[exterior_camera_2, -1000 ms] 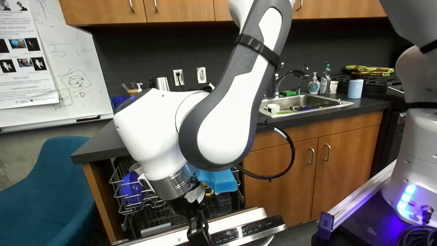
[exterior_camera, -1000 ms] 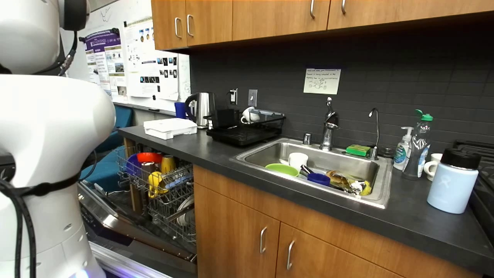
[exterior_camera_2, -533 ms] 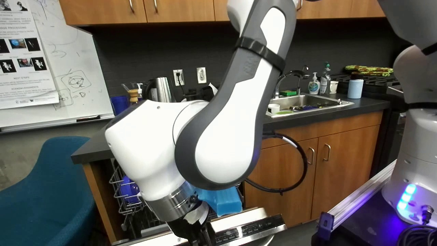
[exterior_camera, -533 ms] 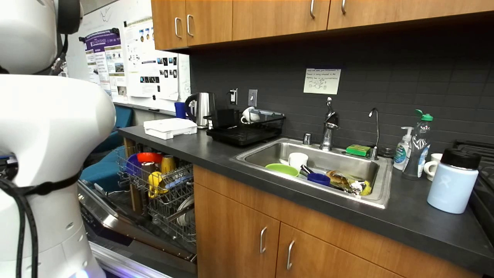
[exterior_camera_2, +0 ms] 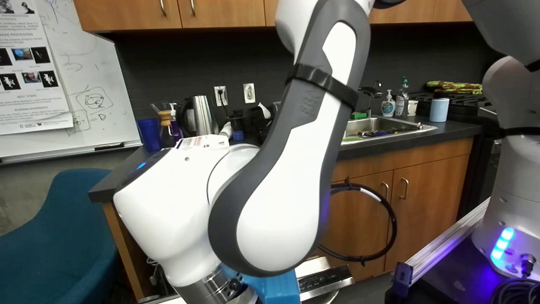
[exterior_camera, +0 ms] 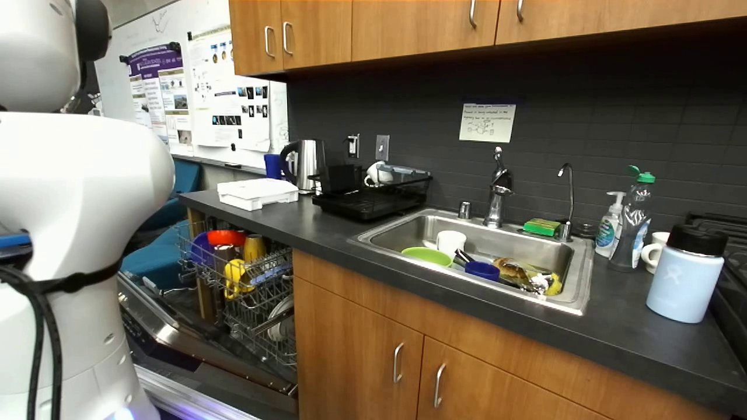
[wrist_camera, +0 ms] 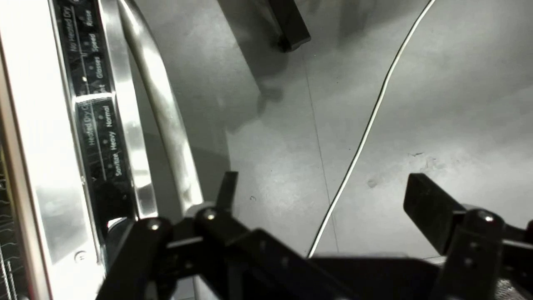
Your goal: Close the dishwasher.
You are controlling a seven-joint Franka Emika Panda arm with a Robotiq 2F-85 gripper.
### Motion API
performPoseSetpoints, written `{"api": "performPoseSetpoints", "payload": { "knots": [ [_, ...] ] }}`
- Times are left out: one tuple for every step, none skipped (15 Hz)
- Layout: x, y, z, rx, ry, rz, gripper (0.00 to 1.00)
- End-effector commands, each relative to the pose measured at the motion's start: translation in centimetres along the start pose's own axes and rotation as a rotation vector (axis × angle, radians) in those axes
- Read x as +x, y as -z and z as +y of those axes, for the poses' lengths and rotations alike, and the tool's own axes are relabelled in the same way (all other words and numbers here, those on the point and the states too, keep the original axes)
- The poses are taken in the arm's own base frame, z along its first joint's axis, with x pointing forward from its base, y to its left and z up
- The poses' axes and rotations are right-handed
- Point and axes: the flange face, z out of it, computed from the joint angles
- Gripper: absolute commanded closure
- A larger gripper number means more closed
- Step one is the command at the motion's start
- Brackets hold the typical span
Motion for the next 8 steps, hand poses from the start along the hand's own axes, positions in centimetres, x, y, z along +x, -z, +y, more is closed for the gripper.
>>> {"api": "performPoseSetpoints", "payload": {
  "knots": [
    [1.7, 0.5, 0.4, 0.022, -0.019, 0.039, 0.0],
    [2.4, 1.1, 0.8, 0.038, -0.021, 0.064, 0.0],
    [3.0, 1.4, 1.2, 0.052, -0.029, 0.083, 0.0],
    [3.6, 1.8, 1.6, 0.07, -0.04, 0.097, 0.0],
    [4.2, 2.3, 2.1, 0.096, -0.06, 0.108, 0.0],
    [4.7, 2.6, 2.5, 0.123, -0.076, 0.111, 0.0],
    [5.0, 2.9, 2.8, 0.147, -0.094, 0.112, 0.0],
    [5.3, 2.9, 3.0, 0.165, -0.109, 0.112, 0.0]
  ]
}}
